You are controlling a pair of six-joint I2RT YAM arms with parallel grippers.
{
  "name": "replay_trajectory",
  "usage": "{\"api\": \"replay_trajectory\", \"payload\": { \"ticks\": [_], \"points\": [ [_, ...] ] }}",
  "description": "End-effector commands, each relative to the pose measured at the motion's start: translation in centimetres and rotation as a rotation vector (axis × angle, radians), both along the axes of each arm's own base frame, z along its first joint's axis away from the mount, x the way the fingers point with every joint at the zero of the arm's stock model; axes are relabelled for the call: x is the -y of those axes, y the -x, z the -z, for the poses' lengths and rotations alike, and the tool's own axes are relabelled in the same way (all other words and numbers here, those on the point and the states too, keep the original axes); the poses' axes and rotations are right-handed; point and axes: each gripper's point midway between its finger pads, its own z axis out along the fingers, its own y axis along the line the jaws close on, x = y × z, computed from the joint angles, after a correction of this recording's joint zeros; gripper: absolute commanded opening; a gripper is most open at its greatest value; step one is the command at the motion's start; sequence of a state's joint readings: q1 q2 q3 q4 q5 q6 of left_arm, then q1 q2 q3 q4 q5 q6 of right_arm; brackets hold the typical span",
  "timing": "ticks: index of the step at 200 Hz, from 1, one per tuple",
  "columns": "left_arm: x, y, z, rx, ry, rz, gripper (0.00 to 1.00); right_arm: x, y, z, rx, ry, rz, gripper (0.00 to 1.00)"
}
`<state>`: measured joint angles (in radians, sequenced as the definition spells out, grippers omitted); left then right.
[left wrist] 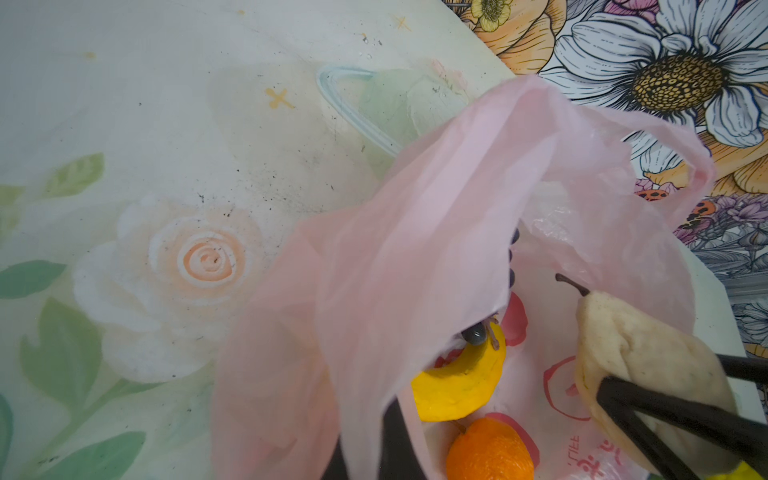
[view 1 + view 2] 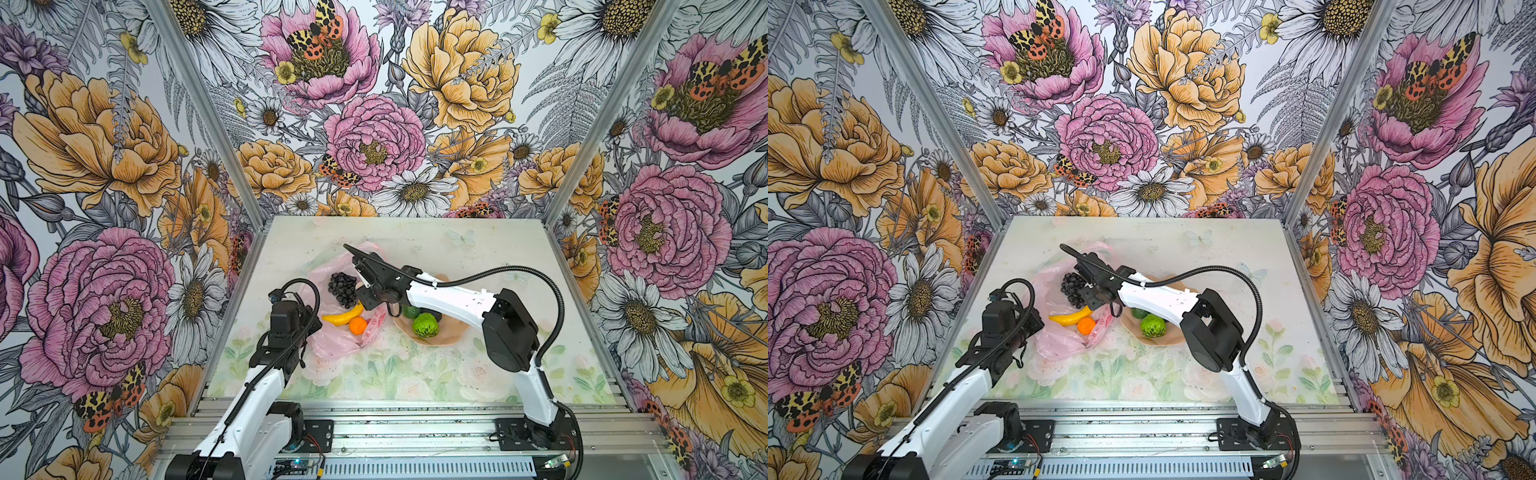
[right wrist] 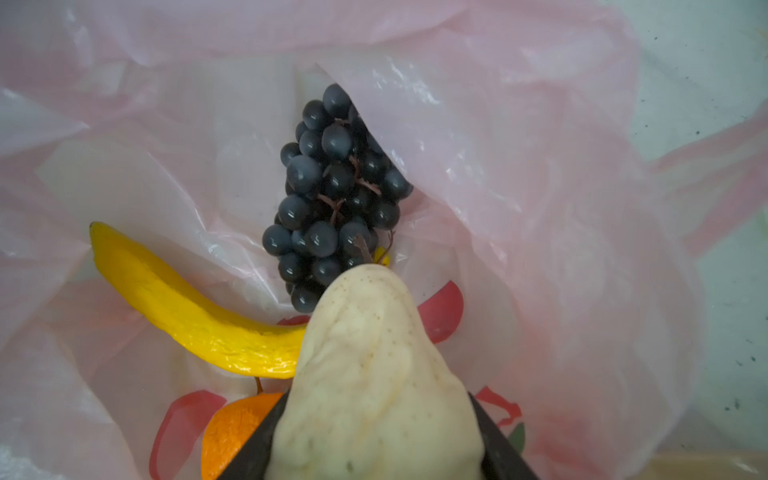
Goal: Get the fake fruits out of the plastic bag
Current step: 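Lift the cream pear out with the right gripper over the bowl, then lower the cream pear into the pink bowl and open the right gripper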
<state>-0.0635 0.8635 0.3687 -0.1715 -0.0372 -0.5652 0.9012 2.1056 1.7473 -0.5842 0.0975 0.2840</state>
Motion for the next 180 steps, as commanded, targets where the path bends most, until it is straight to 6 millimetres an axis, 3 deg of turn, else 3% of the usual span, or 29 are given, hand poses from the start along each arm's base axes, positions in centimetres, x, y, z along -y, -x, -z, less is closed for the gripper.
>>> {"api": "replay_trajectory", "payload": {
  "ticks": [1,40,110,151,180],
  "points": [
    [-0.1,-0.2,-0.7,0.025,-0.025,0.005,0.0,-0.5,0.2,-5.9,0.103,-0.167,-0.011,0.49],
    [-0.2,-0.2,-0.7,0.025,-0.024,0.0,0.0,3.0,2.7,-6.6,0.163,-0.229,0.0,0.46],
    [-0.1,-0.4,-0.4,0.012,-0.022,0.008,0.0,13.0,6.4,-8.1,0.291,-0.281,0.173,0.45],
    [-0.1,-0.4,-0.3,0.009,-0.023,0.006,0.0,17.6,7.9,-6.2,0.316,-0.269,0.273,0.44],
    [-0.1,-0.4,-0.3,0.008,-0.023,0.005,0.0,19.6,8.3,-4.8,0.327,-0.299,0.319,0.44]
  ]
}}
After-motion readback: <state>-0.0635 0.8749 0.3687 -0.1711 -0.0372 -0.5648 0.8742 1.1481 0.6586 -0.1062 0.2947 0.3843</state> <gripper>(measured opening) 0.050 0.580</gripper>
